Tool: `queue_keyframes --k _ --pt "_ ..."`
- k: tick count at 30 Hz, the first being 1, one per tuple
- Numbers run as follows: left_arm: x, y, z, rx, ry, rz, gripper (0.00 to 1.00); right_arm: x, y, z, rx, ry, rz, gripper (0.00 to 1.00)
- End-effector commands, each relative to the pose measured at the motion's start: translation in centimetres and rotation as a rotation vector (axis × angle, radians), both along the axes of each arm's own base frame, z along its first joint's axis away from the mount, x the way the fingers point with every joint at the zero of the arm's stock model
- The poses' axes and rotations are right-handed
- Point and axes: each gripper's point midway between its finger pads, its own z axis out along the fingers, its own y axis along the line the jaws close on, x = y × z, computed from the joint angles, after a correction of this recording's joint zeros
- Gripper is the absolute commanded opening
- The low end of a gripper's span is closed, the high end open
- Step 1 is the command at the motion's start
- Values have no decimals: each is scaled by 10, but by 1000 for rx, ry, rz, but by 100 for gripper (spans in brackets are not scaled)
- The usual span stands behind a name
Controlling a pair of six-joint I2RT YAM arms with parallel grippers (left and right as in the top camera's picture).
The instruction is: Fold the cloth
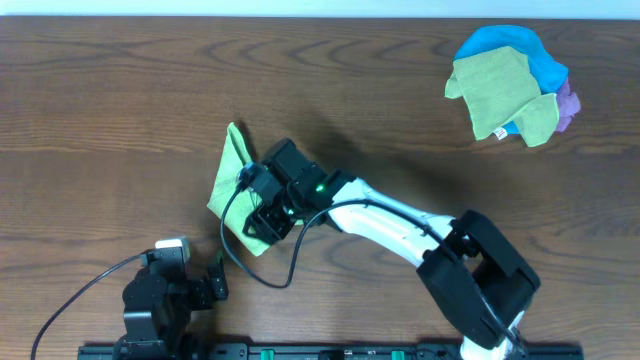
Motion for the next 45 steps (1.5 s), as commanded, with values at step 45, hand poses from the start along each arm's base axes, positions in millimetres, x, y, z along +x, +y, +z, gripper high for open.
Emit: queue_keyframes --k 45 --pt "5 9 2 -4 -24 65 95 119 5 -16 184 -106 -360 38"
